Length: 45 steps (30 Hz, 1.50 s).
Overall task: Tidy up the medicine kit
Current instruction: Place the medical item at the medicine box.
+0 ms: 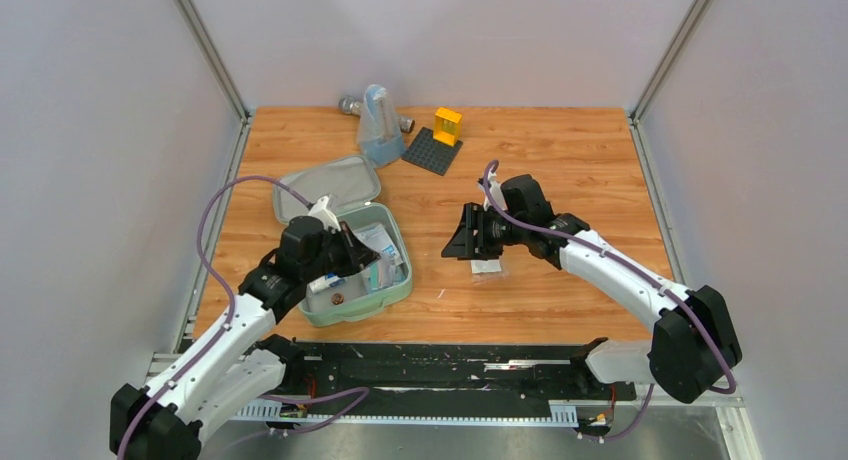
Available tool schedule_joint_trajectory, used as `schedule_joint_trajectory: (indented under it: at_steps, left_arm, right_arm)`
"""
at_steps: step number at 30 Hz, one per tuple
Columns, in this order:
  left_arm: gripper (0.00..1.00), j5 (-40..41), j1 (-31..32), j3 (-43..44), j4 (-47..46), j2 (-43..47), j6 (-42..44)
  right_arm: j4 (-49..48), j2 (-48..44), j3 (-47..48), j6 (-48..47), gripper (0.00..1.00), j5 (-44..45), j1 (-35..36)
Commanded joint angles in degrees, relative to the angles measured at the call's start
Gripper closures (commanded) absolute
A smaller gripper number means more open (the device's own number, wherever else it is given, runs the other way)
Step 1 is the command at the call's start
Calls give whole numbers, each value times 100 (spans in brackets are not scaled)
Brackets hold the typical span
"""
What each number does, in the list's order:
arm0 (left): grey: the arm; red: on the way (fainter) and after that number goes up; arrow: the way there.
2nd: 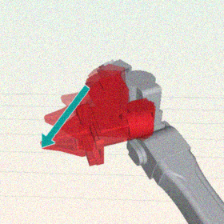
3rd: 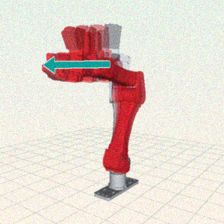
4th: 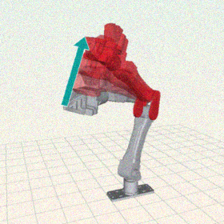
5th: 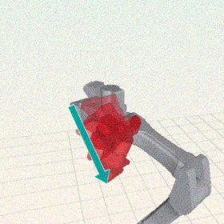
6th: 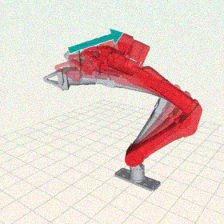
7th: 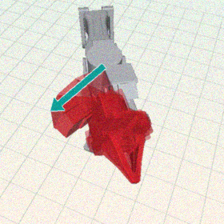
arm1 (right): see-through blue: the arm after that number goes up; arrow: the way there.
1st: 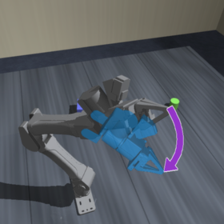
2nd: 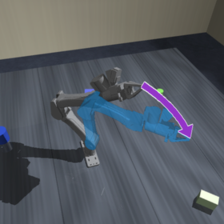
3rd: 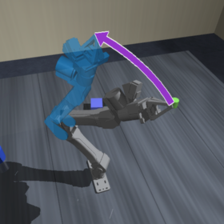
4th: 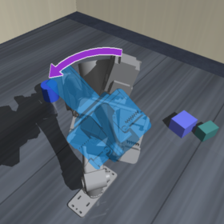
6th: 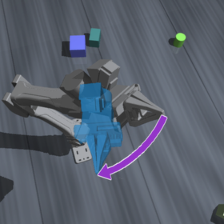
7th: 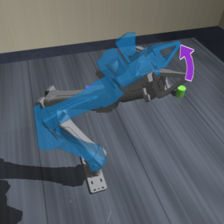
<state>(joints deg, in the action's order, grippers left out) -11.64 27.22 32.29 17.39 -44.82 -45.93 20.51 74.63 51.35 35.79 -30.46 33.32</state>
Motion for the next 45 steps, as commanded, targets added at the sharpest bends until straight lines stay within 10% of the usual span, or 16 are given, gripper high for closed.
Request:
schedule_joint_trajectory:
  at_steps: [1, 11, 25, 37, 45]
  left_arm:
    - [100, 20, -62, -147, -367, -173, -107]
    - [100, -973, -120, -350, -1695, -253, -714]
    - [100, -176, -437, -735, -508, -539, -337]
    - [39, 442, -437, -23, 791, -874, 277]
    - [33, 520, -437, 215, 1133, -768, 491]
  right_arm:
    - [-136, -64, -72, 59, 48, 43, 30]
    - [-99, -19, -73, 96, 48, 40, 26]
    - [-54, 66, -69, 103, 47, 78, 25]
    - [91, 909, 514, -29, 46, -82, 88]
    - [111, 1231, 755, -80, 45, -96, 230]
